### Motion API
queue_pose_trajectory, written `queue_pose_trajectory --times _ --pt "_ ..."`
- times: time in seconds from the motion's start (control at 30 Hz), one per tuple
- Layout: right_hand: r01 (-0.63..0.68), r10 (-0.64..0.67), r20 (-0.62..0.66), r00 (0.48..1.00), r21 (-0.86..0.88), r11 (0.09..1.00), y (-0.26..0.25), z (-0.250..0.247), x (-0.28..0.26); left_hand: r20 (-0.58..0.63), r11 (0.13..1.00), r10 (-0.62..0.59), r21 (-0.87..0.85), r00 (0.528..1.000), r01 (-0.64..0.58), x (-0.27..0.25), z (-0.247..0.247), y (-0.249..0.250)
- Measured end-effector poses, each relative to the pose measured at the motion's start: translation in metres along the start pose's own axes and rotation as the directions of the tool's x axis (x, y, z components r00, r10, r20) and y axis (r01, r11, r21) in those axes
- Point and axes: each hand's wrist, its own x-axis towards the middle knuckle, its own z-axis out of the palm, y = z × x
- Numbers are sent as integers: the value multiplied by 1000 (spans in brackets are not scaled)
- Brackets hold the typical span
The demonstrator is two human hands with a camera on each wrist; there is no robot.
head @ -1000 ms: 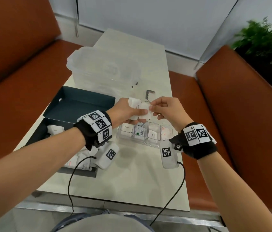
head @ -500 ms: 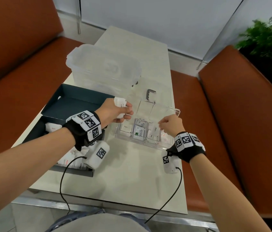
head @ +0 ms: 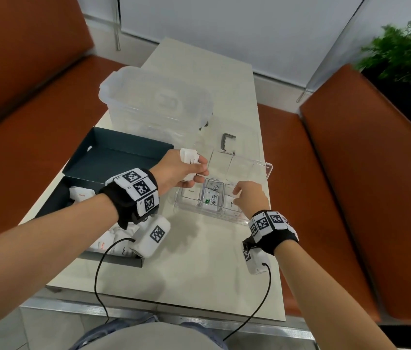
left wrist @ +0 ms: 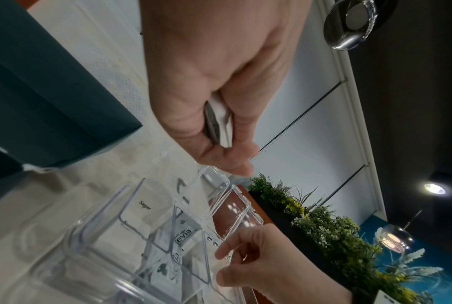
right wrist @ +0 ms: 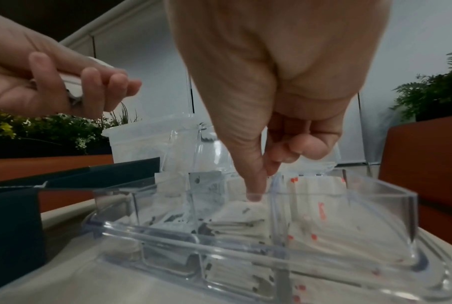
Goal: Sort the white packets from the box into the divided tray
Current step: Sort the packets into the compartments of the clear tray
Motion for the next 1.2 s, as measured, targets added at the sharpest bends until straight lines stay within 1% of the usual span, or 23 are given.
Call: queue_pose_trajectory --times 0.1,0.17,0.23,0.3,0.4,0.47,0.53,0.63,0.77,0.9,1.0,1.1,1.17,1.2 --pt "57 -52 56 997 -94 994 -4 -2 -1 38 998 -38 -56 999 40 -2 1 0" --pt "52 -36 101 994 -157 986 -7 -2 -2 75 988 -86 -125 993 95 -3 4 0" --pt "34 -15 104 994 -186 982 -10 1 -3 96 965 -146 -207 985 163 -3 8 1" --pt "30 -13 93 996 -193 981 -11 3 -4 119 923 -198 -311 973 226 -3 10 3" --pt "44 -26 102 994 -181 982 -10 2 -5 175 856 -211 -443 962 268 -4 11 3" --pt "57 -40 113 993 -157 986 -9 -1 -6 198 831 -202 -484 959 275 -5 11 4" --pt "54 -45 89 995 -103 993 -6 -8 -7 201 835 -189 -482 961 265 -4 12 4" --pt "76 -75 -13 997 54 996 0 -23 -11 186 877 -166 -421 968 231 -3 13 4" --pt "182 -141 -156 978 297 937 1 -47 -18 134 944 -140 -280 981 173 -1 21 2" --pt "251 -175 -221 959 386 888 -2 -68 -24 100 980 -97 -163 990 112 3 35 1" --pt "278 -188 -236 953 446 851 -4 -77 -29 121 997 -52 -55 991 59 7 47 0" --pt "274 -221 -166 961 463 843 -6 -77 -30 172 995 9 98 985 -27 9 58 1" --pt "257 -225 -125 966 452 854 -5 -75 -28 178 981 38 183 983 -71 10 63 0" --pt "249 -215 -126 968 462 851 -3 -74 -27 166 976 45 204 985 -79 10 65 -1"
